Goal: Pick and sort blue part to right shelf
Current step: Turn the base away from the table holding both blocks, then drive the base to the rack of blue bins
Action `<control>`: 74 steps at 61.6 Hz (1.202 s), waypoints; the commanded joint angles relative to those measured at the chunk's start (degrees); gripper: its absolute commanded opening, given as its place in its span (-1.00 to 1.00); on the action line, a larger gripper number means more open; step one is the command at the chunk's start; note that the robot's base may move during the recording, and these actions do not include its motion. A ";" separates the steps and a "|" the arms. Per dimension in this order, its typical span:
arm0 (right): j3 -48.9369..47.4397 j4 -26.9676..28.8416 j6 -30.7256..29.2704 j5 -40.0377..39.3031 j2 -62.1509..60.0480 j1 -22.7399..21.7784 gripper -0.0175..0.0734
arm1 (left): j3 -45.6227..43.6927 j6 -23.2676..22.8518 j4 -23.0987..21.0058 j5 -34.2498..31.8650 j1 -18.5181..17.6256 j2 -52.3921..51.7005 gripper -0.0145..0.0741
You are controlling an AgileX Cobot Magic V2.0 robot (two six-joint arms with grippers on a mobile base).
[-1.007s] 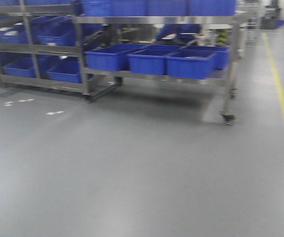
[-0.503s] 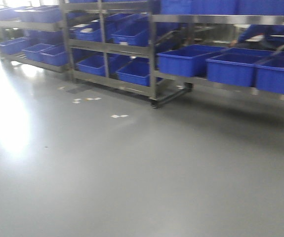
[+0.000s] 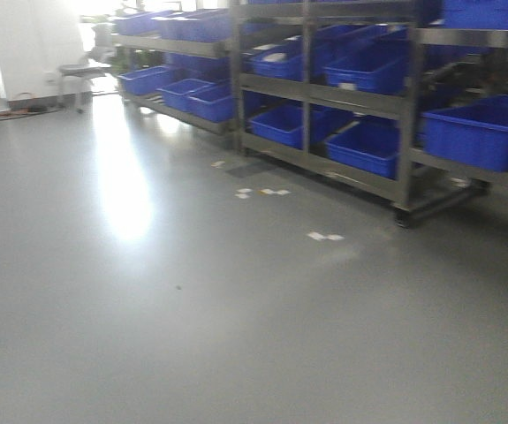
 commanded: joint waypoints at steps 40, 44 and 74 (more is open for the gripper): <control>-1.67 -1.07 -0.66 -5.35 1.06 -0.08 0.02 | -1.67 0.04 -0.46 -5.12 -0.34 1.16 0.13; -1.67 -1.07 -0.66 -5.35 1.06 -0.08 0.02 | -1.67 0.04 -0.46 -5.12 -0.34 1.16 0.13; -1.67 -1.07 -0.66 -5.28 1.06 -0.08 0.02 | -1.67 0.04 -0.46 -5.12 -0.34 1.16 0.13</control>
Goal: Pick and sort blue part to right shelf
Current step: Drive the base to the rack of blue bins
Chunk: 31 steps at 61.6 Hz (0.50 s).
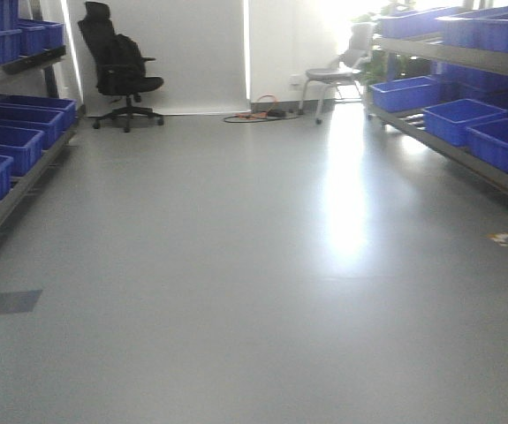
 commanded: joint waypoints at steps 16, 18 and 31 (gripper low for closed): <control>-1.67 -1.07 -0.66 -5.28 1.06 -0.08 0.02 | -1.67 0.04 -0.46 -5.12 -0.34 1.16 0.13; -1.67 -1.07 -0.66 -5.28 1.06 -0.08 0.02 | -1.67 0.04 -0.46 -5.12 -0.34 1.16 0.13; -1.67 -1.07 -0.66 -5.28 1.06 -0.08 0.02 | -1.67 0.04 -0.46 -5.12 -0.34 1.16 0.13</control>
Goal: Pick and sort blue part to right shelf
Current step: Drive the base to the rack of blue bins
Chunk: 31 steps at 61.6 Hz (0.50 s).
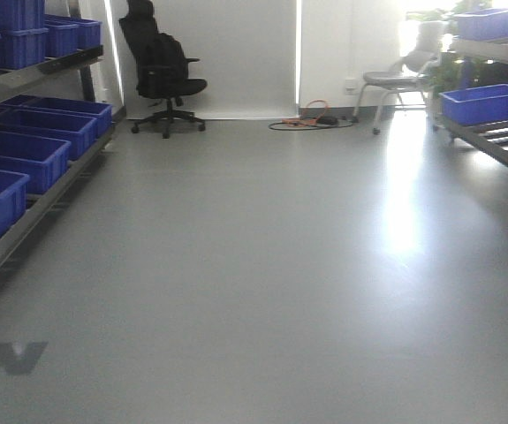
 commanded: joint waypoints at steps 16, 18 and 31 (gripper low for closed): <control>-1.67 -1.07 -0.66 -5.22 1.06 -0.08 0.02 | -1.67 0.04 -0.46 -5.12 -0.34 1.16 0.13; -1.67 -1.07 -0.66 -5.22 1.06 -0.08 0.02 | -1.67 0.04 -0.46 -5.12 -0.34 1.16 0.13; -1.67 -1.07 -0.66 -5.22 1.06 -0.08 0.02 | -1.67 0.04 -0.46 -5.12 -0.34 1.16 0.13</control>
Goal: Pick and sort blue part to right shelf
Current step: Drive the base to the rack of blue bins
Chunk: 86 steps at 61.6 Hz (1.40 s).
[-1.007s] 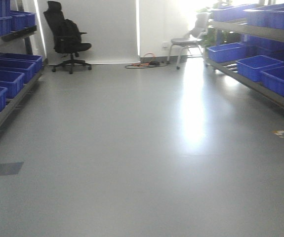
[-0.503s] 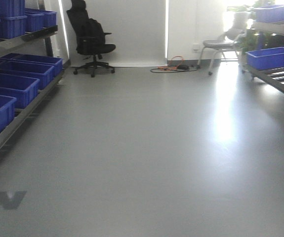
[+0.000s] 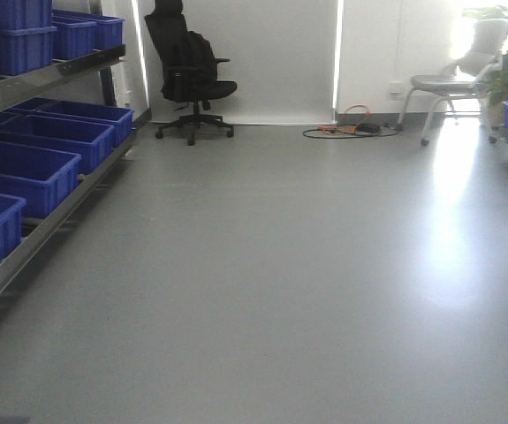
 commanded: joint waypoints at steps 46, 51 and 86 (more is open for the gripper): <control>-1.67 -1.07 -0.66 -5.22 1.06 -0.08 0.02 | -1.67 0.04 -0.46 -5.12 -0.34 1.25 0.13; -1.67 -1.07 -0.66 -5.22 1.06 -0.08 0.02 | -1.67 0.04 -0.46 -5.12 -0.34 1.25 0.13; -1.67 -1.07 -0.66 -5.22 1.06 -0.08 0.02 | -1.67 0.04 -0.46 -5.12 -0.34 1.25 0.13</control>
